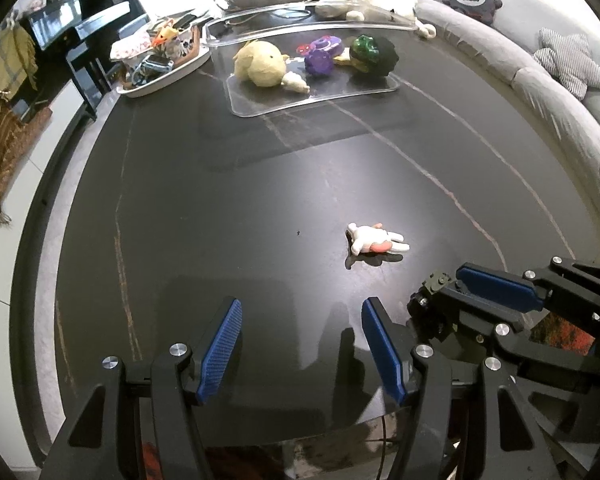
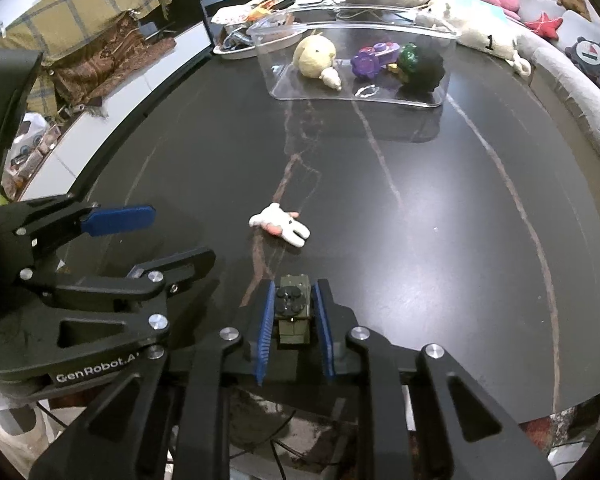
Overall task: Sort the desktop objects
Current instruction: 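Lift the green toy tank off the table with the right tool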
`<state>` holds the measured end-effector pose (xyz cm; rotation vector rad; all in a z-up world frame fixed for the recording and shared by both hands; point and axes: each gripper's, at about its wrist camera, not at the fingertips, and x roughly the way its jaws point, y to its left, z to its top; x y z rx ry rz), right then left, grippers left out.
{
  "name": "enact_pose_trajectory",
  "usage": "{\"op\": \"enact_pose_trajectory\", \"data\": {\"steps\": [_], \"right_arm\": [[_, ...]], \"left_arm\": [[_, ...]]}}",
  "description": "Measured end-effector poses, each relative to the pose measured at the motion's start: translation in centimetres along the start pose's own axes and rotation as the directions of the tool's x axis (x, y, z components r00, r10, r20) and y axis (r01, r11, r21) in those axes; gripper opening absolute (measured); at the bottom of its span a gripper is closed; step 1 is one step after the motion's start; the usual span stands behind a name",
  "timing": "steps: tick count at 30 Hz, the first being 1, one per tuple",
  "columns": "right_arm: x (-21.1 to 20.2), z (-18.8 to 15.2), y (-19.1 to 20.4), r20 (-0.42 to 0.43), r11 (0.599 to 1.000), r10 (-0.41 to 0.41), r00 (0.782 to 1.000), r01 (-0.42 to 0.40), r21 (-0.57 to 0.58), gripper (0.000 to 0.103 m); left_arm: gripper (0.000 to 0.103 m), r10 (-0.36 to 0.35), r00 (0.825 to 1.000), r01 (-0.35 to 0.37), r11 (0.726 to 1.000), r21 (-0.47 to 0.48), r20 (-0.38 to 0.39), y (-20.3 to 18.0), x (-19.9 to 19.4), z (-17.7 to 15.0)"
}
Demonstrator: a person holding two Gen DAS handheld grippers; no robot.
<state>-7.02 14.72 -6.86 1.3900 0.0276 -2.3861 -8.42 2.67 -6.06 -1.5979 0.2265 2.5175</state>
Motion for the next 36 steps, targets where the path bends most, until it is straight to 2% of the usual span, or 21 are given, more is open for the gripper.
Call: {"op": "enact_pose_trajectory", "data": {"steps": [3, 7, 9, 15, 18, 22, 30, 36], "right_arm": [[0.2, -0.1, 0.1, -0.009, 1.0, -0.004, 1.0, 0.004, -0.006, 0.021], [0.6, -0.1, -0.5, -0.012, 1.0, -0.021, 1.0, 0.022, 0.013, 0.046], [1.3, -0.3, -0.9, -0.041, 1.0, -0.011, 0.999, 0.012, 0.025, 0.05], [1.3, -0.5, 0.1, -0.045, 0.998, -0.063, 0.997, 0.062, -0.029, 0.048], [1.4, -0.4, 0.9, -0.053, 0.991, -0.118, 0.992, 0.114, -0.069, 0.044], [1.4, -0.3, 1.3, -0.055, 0.99, -0.122, 0.991, 0.118, -0.071, 0.027], [0.8, -0.1, 0.6, -0.061, 0.997, -0.081, 0.995, 0.08, -0.021, 0.027], [-0.2, 0.1, -0.4, -0.031, 0.996, -0.082, 0.996, 0.083, 0.016, 0.027]], "left_arm": [[0.059, 0.003, 1.0, -0.003, 1.0, -0.006, -0.003, 0.3, 0.0, -0.2], [0.059, 0.014, 1.0, -0.014, 1.0, -0.022, -0.002, 0.8, 0.0, -0.5], [0.059, 0.009, 1.0, -0.009, 1.0, -0.028, -0.01, 1.1, 0.1, -0.7], [0.059, 0.011, 1.0, -0.012, 1.0, -0.028, -0.016, 1.3, 0.2, -1.2], [0.059, -0.035, 0.999, 0.035, 0.999, -0.029, -0.019, 1.2, -0.1, -1.2], [0.059, -0.031, 0.999, 0.031, 0.999, -0.016, 0.005, 0.8, -0.5, -1.1], [0.059, -0.038, 0.999, 0.038, 0.999, -0.036, 0.002, 1.3, -0.7, -0.9], [0.059, -0.038, 0.999, 0.038, 0.999, -0.007, 0.012, 0.7, -1.1, -1.0]]}}
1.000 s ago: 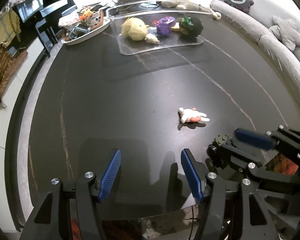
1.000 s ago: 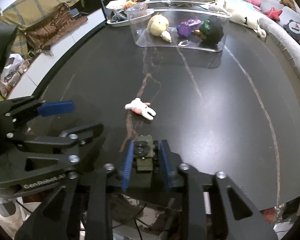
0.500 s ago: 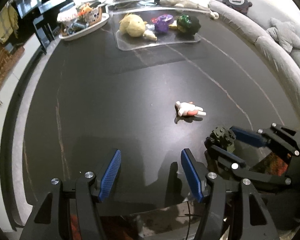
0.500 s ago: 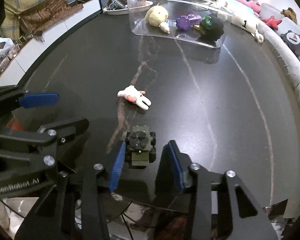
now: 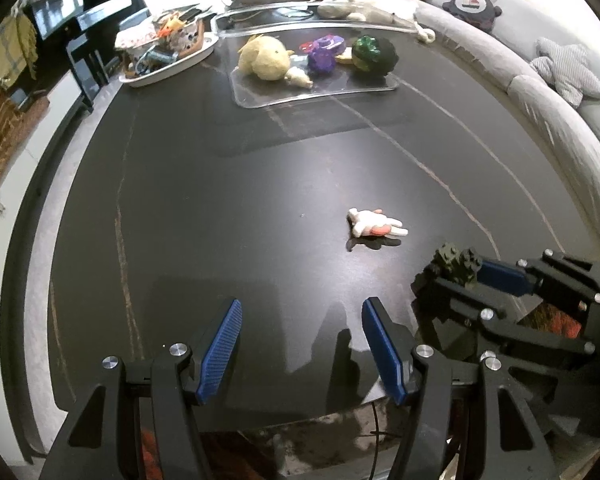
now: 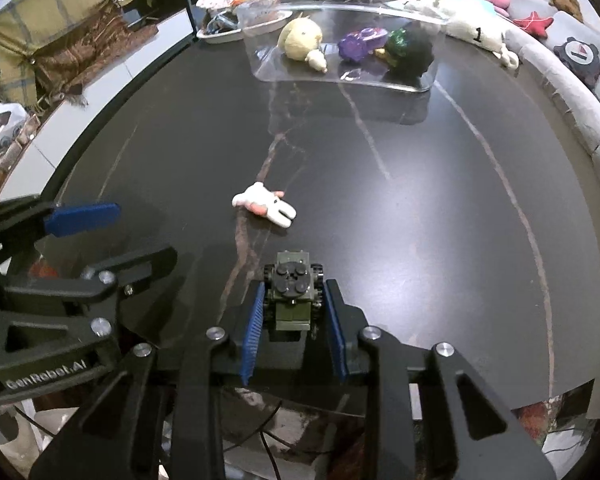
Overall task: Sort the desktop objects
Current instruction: 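Lift the green toy tank off the table with the right tool, then lower the left tool onto the white bunny figurine and close while the right tool holds the tank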
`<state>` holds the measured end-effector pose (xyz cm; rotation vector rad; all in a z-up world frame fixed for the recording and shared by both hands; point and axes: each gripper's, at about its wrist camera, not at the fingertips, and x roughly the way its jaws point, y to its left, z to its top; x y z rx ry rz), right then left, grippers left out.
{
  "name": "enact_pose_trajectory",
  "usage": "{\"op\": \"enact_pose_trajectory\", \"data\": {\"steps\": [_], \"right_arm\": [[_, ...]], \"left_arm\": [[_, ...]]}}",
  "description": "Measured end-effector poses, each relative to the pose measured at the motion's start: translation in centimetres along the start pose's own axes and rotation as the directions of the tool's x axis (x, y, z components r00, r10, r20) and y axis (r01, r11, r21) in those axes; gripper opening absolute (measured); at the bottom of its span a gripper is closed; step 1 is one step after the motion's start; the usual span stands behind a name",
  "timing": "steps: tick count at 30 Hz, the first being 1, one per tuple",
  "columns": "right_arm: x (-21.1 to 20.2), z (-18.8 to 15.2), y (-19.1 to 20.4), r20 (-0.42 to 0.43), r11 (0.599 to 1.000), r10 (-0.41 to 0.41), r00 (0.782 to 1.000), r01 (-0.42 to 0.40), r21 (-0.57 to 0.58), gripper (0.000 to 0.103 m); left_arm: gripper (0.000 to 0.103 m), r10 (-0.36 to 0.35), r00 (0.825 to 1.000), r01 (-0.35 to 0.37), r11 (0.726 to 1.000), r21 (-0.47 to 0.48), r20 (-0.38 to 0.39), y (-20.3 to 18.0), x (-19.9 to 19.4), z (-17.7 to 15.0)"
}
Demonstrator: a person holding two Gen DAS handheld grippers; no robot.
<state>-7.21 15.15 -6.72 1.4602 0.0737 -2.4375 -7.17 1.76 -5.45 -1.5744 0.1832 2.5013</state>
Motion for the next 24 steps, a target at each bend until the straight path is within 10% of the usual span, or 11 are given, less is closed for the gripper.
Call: {"op": "enact_pose_trajectory", "data": {"steps": [24], "right_arm": [[-1.6, 0.5, -4.6, 0.068, 0.993, -0.061, 0.996, 0.054, 0.102, 0.027]], "left_arm": [[0.059, -0.115, 0.993, 0.115, 0.991, 0.061, -0.012, -4.0, 1.7, 4.3]]}}
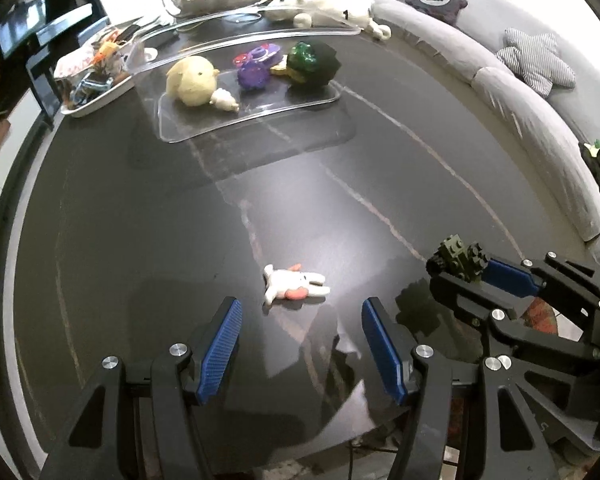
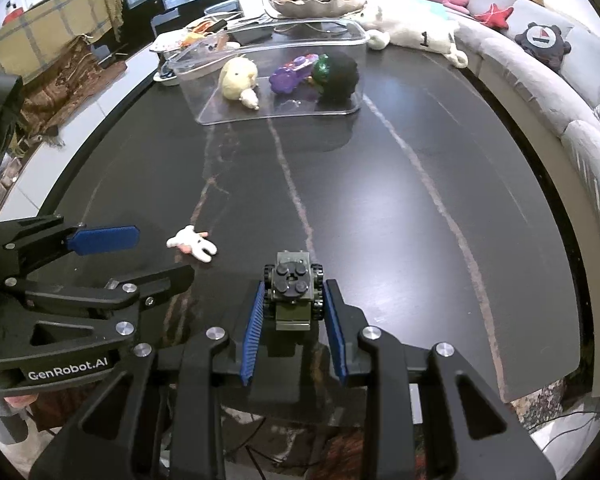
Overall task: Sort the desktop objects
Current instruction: 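Lower the left tool onto the white bunny figurine and close while the right tool holds the tank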
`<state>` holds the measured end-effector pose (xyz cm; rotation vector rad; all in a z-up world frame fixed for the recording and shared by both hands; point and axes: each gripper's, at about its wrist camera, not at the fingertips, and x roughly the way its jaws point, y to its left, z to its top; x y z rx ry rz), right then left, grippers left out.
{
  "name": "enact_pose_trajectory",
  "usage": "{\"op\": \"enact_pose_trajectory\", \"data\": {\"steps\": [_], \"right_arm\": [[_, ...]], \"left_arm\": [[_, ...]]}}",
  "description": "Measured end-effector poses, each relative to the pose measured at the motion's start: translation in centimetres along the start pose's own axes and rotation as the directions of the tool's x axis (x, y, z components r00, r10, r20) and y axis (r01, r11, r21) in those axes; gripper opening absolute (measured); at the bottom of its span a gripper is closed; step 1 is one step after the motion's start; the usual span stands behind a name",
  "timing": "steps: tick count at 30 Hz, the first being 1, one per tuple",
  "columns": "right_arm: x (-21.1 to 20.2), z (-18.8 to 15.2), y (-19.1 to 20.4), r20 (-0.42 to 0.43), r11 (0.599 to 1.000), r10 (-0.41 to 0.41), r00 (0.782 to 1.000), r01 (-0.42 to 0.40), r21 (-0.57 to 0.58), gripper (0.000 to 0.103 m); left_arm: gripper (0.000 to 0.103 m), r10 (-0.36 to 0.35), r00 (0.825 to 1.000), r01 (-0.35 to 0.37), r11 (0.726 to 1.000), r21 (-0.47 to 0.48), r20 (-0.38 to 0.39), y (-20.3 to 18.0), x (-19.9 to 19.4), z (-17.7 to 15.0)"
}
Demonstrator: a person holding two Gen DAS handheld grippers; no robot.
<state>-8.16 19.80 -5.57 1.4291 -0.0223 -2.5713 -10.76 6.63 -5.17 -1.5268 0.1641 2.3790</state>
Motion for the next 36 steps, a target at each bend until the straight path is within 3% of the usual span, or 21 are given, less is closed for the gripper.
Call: {"op": "enact_pose_trajectory", "data": {"steps": [28, 30, 34, 36], "right_arm": [[2.4, 0.5, 0.0, -0.031, 1.0, -0.021, 0.999, 0.021, -0.015, 0.027], [2.5, 0.5, -0.1, -0.033, 1.0, -0.021, 0.999, 0.02, -0.014, 0.027], [2.6, 0.5, 0.0, -0.034, 1.0, -0.018, 0.999, 0.018, -0.011, 0.027], [2.7, 0.4, 0.0, -0.035, 1.0, -0.017, 0.999, 0.016, -0.012, 0.027]], "left_arm": [[0.058, 0.009, 1.0, -0.009, 1.0, 0.018, -0.018, 0.3, 3.8, 0.8], [0.056, 0.011, 1.0, -0.01, 1.0, 0.02, -0.016, 0.3, 3.8, 0.7], [0.041, 0.038, 0.999, -0.038, 0.998, 0.049, -0.002, 0.0, 3.8, 0.6], [0.039, 0.04, 0.999, -0.04, 0.997, 0.064, -0.006, -0.2, 3.7, 0.6]]}}
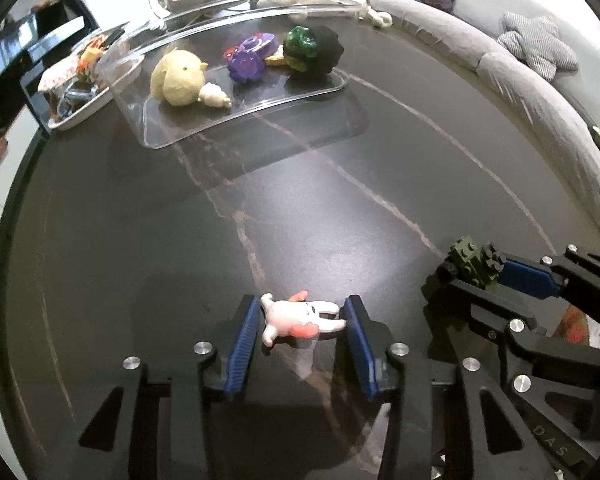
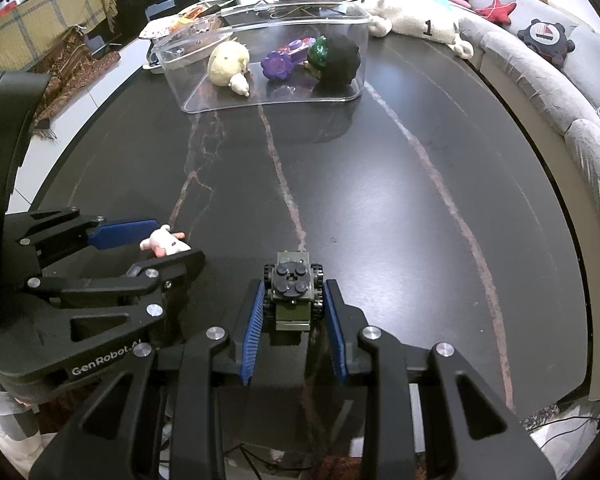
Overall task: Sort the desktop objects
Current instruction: 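Lower the left tool onto the white bunny figurine and close while the right tool holds the tank, then lift the bunny figurine with the left tool while the right tool holds the tank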
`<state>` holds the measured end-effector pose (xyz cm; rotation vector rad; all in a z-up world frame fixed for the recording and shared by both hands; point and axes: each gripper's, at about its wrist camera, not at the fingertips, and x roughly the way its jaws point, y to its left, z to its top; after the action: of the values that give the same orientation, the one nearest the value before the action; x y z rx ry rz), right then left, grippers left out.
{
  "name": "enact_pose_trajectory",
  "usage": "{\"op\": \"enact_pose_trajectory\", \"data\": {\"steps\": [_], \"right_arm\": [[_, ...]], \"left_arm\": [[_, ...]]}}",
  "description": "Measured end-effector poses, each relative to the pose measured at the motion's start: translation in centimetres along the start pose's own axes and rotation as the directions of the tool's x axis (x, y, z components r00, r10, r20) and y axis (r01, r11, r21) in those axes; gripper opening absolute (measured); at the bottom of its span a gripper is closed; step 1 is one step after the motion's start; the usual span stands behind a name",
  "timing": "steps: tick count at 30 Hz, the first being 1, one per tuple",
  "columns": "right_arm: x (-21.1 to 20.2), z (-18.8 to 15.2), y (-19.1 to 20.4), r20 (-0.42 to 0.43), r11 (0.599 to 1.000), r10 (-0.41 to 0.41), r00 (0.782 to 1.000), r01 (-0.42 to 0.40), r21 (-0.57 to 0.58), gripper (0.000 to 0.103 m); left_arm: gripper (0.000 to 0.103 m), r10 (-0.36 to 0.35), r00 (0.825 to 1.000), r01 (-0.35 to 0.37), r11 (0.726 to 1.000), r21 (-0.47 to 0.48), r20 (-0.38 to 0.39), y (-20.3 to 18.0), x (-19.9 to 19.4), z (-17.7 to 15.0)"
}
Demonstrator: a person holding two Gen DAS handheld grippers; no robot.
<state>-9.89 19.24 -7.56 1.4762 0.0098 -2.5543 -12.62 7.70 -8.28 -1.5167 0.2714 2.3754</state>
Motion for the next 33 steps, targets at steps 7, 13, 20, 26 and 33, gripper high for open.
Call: {"op": "enact_pose_trajectory", "data": {"steps": [7, 13, 20, 26, 33], "right_arm": [[0.1, 0.0, 0.3, -0.001, 1.0, 0.009, 1.0, -0.009, 0.002, 0.027], [-0.2, 0.2, 0.5, 0.007, 1.0, 0.013, 1.0, -0.013, 0.005, 0.027], [-1.2, 0.8, 0.9, 0.035, 1.0, 0.024, 0.999, -0.024, 0.011, 0.027], [-2.2, 1.3, 2.2, 0.06, 0.999, 0.047, 0.997, -0.047, -0.011, 0.027], [-3.1, 1.6, 3.6, 0.078, 0.997, 0.068, 0.995, -0.066, -0.035, 0.027]], "left_arm": [[0.037, -0.008, 1.0, 0.008, 1.0, 0.001, 0.011, 0.1, -0.5, 0.0], [0.037, -0.016, 1.0, 0.016, 1.0, -0.015, 0.022, 0.6, -1.3, 0.0], [0.037, -0.011, 0.998, 0.012, 1.0, -0.025, 0.055, 1.1, -2.7, -0.2], [0.037, -0.001, 0.997, 0.004, 0.999, -0.036, 0.079, 1.8, -4.1, -0.5], [0.037, 0.014, 0.996, -0.008, 0.997, -0.07, 0.094, 2.9, -5.8, -1.2]]}}
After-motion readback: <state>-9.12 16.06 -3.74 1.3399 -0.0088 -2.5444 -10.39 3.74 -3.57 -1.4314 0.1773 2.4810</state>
